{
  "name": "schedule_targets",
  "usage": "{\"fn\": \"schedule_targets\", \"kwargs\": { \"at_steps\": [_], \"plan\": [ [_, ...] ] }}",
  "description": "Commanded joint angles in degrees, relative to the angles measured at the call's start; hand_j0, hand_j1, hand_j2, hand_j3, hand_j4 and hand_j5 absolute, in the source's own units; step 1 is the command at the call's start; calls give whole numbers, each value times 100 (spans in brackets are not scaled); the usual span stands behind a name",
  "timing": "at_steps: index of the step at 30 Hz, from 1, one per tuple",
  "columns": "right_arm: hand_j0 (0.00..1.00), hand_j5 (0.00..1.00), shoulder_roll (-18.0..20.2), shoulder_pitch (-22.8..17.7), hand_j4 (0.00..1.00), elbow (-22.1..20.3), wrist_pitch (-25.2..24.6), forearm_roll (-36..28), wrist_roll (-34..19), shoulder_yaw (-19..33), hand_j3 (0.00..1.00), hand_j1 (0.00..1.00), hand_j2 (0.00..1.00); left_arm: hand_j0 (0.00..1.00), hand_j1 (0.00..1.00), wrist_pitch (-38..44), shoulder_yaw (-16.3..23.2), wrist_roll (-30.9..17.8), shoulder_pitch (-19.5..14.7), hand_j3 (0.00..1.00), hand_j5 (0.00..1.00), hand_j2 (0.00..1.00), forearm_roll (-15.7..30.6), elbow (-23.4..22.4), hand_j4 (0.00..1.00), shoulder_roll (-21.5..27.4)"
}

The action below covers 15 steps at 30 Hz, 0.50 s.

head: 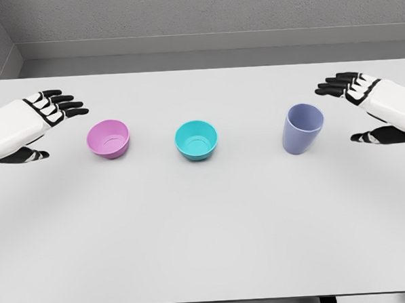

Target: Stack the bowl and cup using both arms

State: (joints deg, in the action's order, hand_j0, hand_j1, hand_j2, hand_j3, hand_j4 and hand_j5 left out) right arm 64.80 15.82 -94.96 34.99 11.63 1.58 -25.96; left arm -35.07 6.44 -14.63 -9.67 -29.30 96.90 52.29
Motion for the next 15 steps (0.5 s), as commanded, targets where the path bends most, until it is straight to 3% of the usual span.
{"fn": "schedule_targets", "kwargs": {
  "at_steps": [1, 4, 6, 9, 12, 15],
  "plan": [
    [100, 100, 24, 0, 100, -14, 1, -29, 18, -49, 100, 100, 100, 100, 100, 7, -3, -13, 0, 100, 100, 100, 30, -31, 100, -26],
    [100, 100, 86, 88, 100, -84, 1, -38, 1, -49, 100, 100, 100, 100, 100, 7, -3, -13, -9, 100, 100, 100, 38, -101, 100, -96],
    [100, 100, 95, 97, 100, -84, 1, -38, 1, -49, 100, 100, 100, 100, 100, 7, -3, -259, -70, 100, 100, 100, 38, -92, 100, -105],
    [100, 100, 95, 114, 100, -84, 1, -38, 1, -40, 100, 100, 100, 100, 100, 7, 243, -619, -114, 100, 100, 100, 574, -75, 100, -140],
    [100, 100, 103, 149, 100, -75, 1, -29, -8, -40, 100, 100, 100, 100, 100, 7, 1254, -1269, -913, 100, 100, 100, 1181, -101, 100, -88],
    [100, 100, 103, 202, 100, -57, 1, -21, -8, -40, 100, 100, 100, 100, 100, 7, 1430, -1937, -1274, 100, 100, 100, 1655, -75, 100, -79]
  ]
}}
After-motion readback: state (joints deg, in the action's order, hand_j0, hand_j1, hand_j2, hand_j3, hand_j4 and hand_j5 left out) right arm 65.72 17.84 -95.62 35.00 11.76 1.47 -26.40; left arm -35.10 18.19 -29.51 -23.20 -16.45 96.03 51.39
